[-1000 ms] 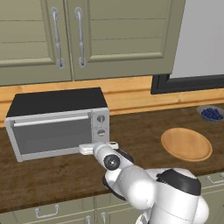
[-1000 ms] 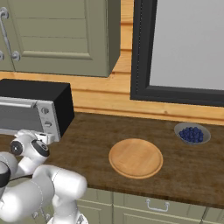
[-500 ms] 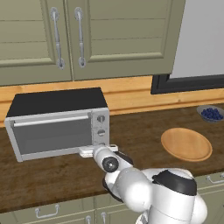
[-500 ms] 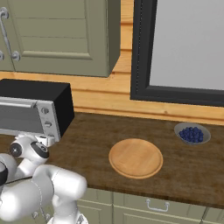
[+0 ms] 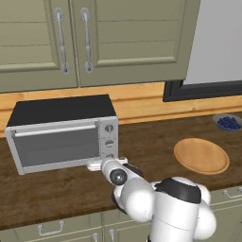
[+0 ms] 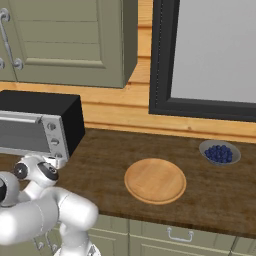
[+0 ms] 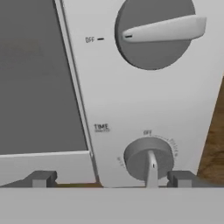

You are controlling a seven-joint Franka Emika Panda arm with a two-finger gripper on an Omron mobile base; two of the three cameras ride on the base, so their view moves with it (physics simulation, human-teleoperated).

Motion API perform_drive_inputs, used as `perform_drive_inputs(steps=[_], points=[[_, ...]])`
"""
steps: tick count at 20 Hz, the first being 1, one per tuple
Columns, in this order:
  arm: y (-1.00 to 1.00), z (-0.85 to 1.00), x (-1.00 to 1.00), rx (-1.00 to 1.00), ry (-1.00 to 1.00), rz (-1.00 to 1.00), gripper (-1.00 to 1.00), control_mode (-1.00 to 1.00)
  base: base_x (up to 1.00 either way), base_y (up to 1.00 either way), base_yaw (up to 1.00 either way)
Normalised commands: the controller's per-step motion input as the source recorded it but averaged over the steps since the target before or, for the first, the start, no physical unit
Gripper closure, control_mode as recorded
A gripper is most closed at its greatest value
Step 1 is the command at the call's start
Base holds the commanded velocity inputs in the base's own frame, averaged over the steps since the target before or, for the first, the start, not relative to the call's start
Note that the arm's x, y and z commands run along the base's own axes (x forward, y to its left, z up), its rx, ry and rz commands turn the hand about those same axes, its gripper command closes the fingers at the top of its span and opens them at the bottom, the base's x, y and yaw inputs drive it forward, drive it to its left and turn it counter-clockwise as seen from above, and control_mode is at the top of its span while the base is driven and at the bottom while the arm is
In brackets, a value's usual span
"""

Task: Pick up the kebab skewer and baguette bread, and place them inside the toaster oven. Close the toaster oven door and start by setting the timer.

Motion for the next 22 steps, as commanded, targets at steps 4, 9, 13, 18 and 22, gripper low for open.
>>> perform_drive_inputs(steps=[4,9,13,18,22], points=[[-0.36,-0.11,0.31,0.00,0.00,0.06,-1.00,-1.00,0.00,0.00,0.00],[-0.29,-0.12,0.08,0.00,0.00,0.07,-1.00,-1.00,0.00,0.00,0.00],[-0.04,-0.03,0.00,0.00,-0.01,0.00,-1.00,-1.00,0.00,0.00,0.00],[-0.08,0.00,0.00,0.00,0.00,0.00,-1.00,-1.00,0.00,0.00,0.00],[-0.12,0.00,0.01,0.00,0.00,0.00,-1.00,-1.00,0.00,0.00,0.00]])
